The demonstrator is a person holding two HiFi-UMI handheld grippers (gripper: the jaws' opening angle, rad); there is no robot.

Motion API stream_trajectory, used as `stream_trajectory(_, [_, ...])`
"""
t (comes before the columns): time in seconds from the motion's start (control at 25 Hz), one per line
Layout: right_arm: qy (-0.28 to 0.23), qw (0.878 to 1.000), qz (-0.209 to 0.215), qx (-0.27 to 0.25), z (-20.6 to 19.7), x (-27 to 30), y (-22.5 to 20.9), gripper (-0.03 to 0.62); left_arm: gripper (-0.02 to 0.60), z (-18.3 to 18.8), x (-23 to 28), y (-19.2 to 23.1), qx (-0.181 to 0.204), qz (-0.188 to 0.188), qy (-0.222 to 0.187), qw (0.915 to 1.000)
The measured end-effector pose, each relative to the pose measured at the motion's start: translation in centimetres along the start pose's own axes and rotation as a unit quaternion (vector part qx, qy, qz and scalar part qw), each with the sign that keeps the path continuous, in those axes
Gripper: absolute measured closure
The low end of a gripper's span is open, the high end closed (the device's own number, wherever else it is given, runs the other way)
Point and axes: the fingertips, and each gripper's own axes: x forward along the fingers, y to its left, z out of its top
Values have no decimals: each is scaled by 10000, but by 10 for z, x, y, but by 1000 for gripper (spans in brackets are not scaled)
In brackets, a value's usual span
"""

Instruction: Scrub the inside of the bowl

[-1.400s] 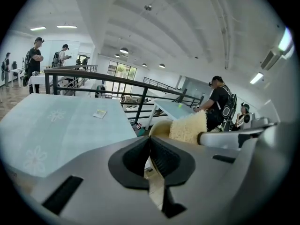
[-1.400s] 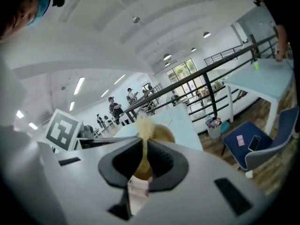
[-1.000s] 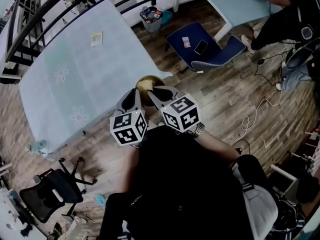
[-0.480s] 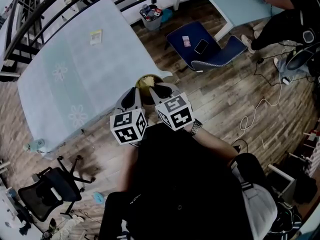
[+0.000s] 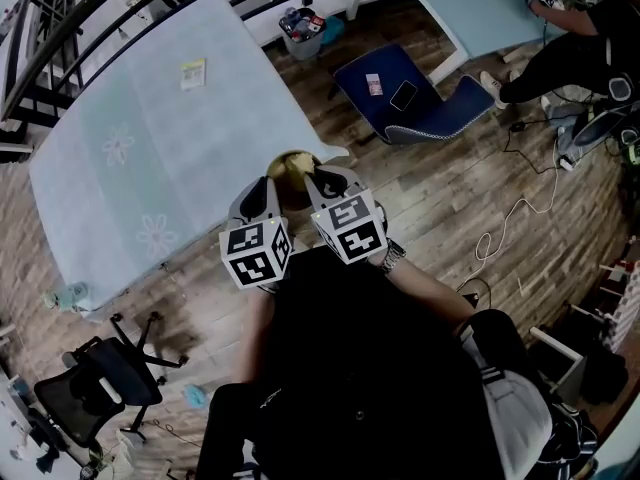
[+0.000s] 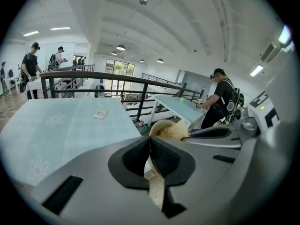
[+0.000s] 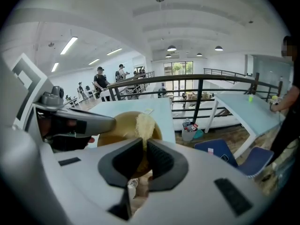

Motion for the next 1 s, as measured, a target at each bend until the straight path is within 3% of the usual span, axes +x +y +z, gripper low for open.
stream_trajectory(0.76, [133,9964,-674,-498,83,86,53,556,560,39,29,140,-114,-97,293,9995])
stream_trajectory(1.0, [22,9953,-928,-267,106,102,59,556,560,47,34,180,-70,-202,364,9991])
